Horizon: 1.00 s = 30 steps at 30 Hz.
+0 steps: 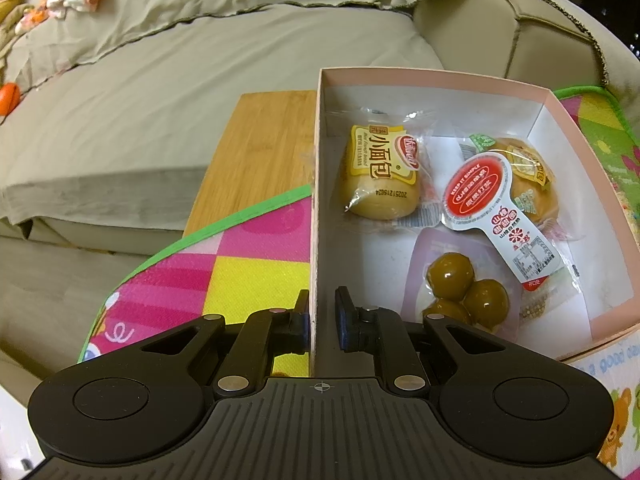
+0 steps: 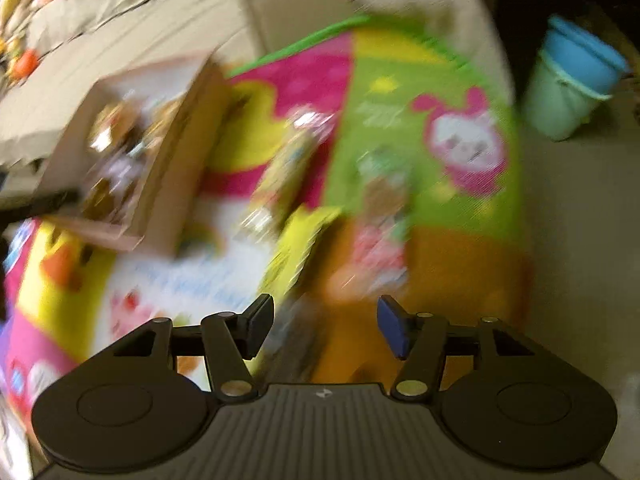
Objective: Organize objects
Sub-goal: 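Move the right gripper back over the snacks on the mat, then grasp the green-label hawthorn-stick pack with the right gripper and drop it into the box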
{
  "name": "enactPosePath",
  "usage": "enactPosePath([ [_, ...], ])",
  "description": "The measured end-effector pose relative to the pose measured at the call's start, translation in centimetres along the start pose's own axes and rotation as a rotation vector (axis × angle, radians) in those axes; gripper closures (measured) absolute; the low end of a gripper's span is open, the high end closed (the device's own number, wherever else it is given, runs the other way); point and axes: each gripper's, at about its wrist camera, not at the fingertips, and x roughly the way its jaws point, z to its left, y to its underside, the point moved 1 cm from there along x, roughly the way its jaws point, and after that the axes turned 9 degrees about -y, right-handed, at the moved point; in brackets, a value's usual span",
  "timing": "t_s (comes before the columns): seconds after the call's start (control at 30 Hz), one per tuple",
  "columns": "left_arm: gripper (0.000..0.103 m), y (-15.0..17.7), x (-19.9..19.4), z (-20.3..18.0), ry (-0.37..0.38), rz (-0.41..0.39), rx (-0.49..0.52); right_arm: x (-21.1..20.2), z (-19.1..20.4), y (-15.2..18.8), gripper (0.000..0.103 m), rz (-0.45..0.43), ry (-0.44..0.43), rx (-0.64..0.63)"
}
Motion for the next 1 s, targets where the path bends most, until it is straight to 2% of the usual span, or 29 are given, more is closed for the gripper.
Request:
enactPosePath([
  [0.13, 0.088, 0.0, 0.0, 0.1, 0.001, 0.001, 0.002, 2.6, -2.2, -3.1, 0.046, -0.026, 0.079, 0.027],
  [0.23, 0.088, 0.0, 0.0, 0.1, 0.003, 0.003, 0.005, 5.0, -2.8, -4.9, 0.046, -0.018, 0.103, 0.057],
  [0.33, 0.089, 0.1, -0.1, 0.1, 0.007, 0.003, 0.008, 6.3, -2.4, -6.1, 0.053, 0.017, 0.118, 0.048],
  [0.37, 0.089, 0.1, -0.1, 0.2, 0.01, 0.001, 0.008, 6.3, -2.0, -6.2, 0.062, 0.019, 0.125, 0.028],
  [0.4, 0.089, 0.0, 0.0, 0.1, 0.012, 0.0, 0.009, 6.2, -1.7, -6.1, 0.066, 0.023, 0.128, 0.009],
  [0.5, 0.089, -0.1, 0.0, 0.1, 0.021, -0.003, 0.02, 5.7, -1.1, -5.5, 0.069, 0.041, 0.13, -0.021],
  [0.77, 0.089, -0.3, 0.1, 0.1, 0.052, -0.009, 0.068, 1.3, -0.3, -2.7, 0.069, 0.029, 0.148, 0.061],
  [1.0, 0.089, -0.5, 0.2, 0.5, 0.083, -0.011, 0.084, -3.3, 4.6, 0.4, 0.069, 0.033, 0.126, 0.114],
])
